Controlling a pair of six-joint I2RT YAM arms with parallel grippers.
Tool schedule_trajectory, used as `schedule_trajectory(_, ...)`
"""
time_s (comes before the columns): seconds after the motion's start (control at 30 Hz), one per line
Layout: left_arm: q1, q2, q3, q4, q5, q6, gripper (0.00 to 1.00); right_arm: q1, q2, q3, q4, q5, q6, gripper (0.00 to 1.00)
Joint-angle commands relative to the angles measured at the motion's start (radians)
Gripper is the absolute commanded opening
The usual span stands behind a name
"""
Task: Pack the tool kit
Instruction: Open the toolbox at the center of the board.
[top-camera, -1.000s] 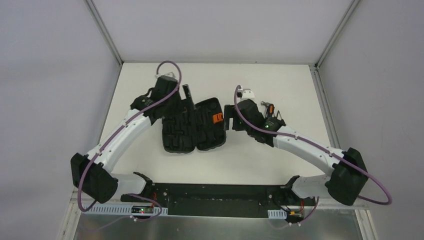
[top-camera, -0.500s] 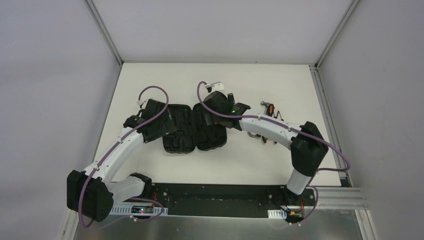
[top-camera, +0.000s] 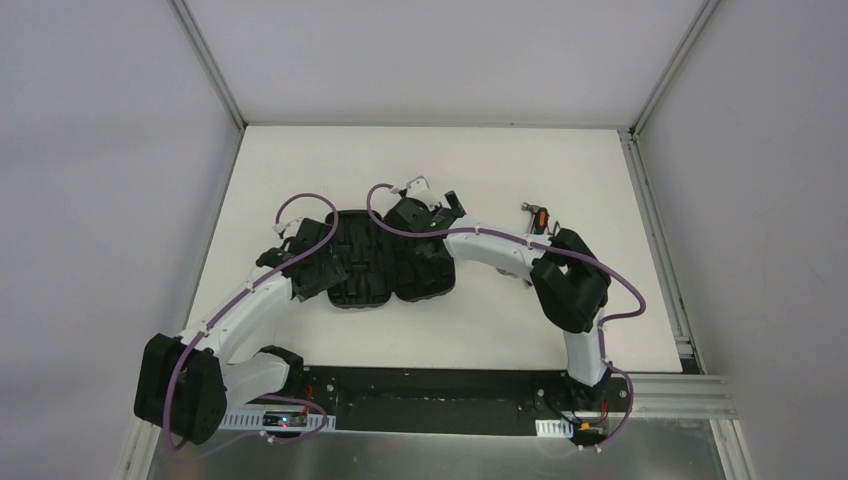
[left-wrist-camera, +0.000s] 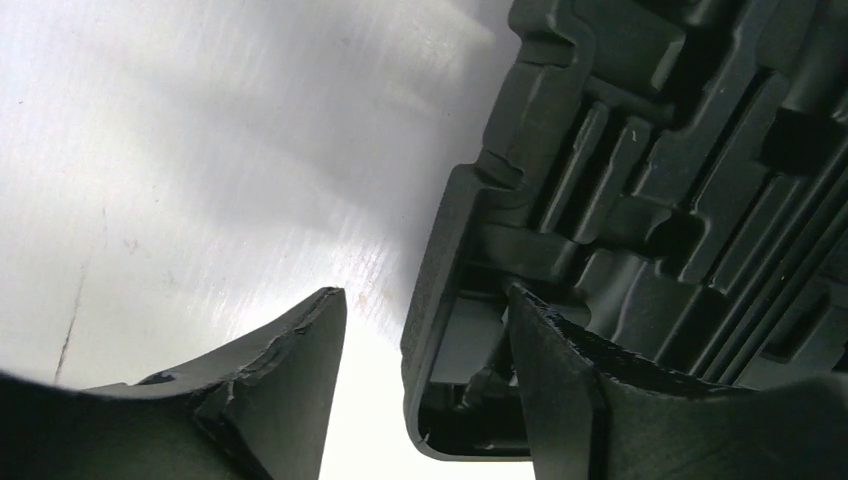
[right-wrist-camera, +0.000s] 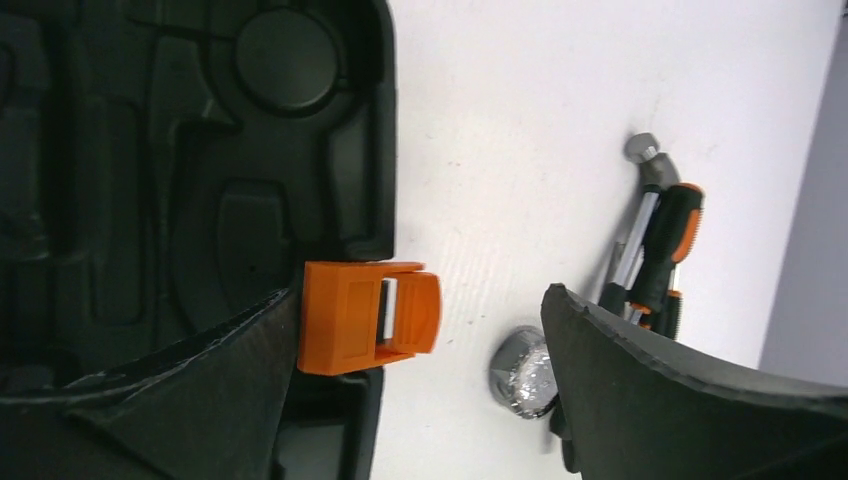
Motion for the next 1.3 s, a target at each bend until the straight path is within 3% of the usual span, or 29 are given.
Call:
schedule_trajectory(0.0,-0.002,0.01,-0.033,0.044,-0.048,-0.04,0.58,-0.001,0.005,0.047,-0.032,0.12,-0.048,0.93)
schedule_trajectory(0.13,-0.002,0.027,-0.052,0.047,-0.064,-0.052,0.46,-0.006,-0.045,0.024,-0.019,0.177,-0.054,0.93)
schedule_trajectory(0.3,-0.002,0.036,-0.058,0.051,-0.061,-0.055,0.42,-0.08,-0.138,-0.048,-0.01,0.184,-0.016,0.95)
schedule_trajectory(0.57,-0.002,0.043,-0.049,0.091,0.006,-0.009,0.46,-0.227,-0.294,-0.214,-0.039,-0.037,0.138,0.94)
schedule_trajectory(1.0,-0.035,0.087,-0.025,0.207,0.168,0.036,0.51,-0.336,-0.657,-0.484,0.072,-0.494,0.299,0.9)
schedule_trajectory(1.1,-0.035,0.077,-0.01,0.205,0.2,0.024,0.57,-0.341,-0.715,-0.517,0.086,-0.507,0.315,0.88)
schedule_trajectory(1.27,-0.035,-0.018,0.08,0.11,0.19,0.018,0.78,-0.379,-0.785,-0.543,0.051,-0.462,0.318,0.85)
